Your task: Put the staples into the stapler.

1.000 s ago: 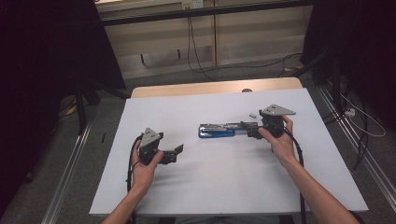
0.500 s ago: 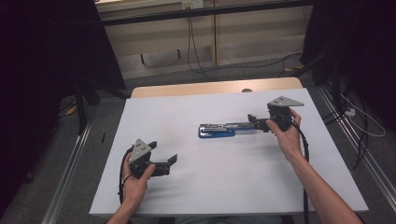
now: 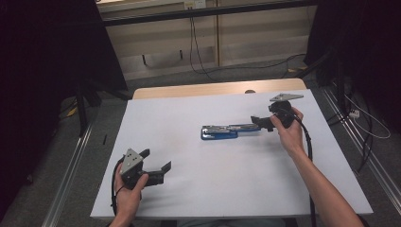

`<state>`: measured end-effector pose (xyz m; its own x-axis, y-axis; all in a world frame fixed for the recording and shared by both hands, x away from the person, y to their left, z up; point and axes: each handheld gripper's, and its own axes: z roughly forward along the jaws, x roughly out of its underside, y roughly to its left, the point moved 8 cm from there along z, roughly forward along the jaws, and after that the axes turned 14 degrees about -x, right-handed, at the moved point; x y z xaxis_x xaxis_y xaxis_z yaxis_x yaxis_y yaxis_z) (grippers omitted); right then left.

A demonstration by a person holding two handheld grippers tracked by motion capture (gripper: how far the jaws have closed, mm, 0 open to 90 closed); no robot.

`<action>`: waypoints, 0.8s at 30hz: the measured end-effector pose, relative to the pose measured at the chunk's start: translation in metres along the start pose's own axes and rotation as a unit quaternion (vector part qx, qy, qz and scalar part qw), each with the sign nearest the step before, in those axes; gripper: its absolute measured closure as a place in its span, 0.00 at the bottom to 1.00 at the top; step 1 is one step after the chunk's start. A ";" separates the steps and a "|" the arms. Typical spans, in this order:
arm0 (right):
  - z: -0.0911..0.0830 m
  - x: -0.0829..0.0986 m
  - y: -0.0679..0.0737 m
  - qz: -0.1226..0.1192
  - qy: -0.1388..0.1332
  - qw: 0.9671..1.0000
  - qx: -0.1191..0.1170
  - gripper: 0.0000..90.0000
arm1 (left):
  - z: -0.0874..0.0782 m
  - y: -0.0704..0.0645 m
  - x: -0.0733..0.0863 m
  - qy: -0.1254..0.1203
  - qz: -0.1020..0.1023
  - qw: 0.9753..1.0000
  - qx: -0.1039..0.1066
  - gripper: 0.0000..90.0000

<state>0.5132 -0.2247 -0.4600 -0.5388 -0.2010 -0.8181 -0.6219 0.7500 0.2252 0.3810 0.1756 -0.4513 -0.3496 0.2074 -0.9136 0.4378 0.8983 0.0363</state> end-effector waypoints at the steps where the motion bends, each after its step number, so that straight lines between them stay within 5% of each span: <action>1: 0.000 -0.002 -0.001 0.001 0.003 1.000 0.001 0.09 | -0.002 0.000 0.001 0.000 0.001 1.000 0.000 0.05; 9: 0.004 -0.008 -0.013 0.000 0.039 0.999 -0.013 0.11 | -0.008 0.000 0.010 0.012 0.021 1.000 -0.003 0.05; 24: 0.035 0.001 -0.029 -0.002 0.108 0.994 -0.007 0.10 | -0.007 0.001 0.011 0.014 0.016 1.000 -0.005 0.04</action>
<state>0.5508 -0.2242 -0.4858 -0.6452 -0.3356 -0.6864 -0.6309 0.7408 0.2309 0.3721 0.1812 -0.4584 -0.3592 0.2470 -0.9000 0.4407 0.8950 0.0698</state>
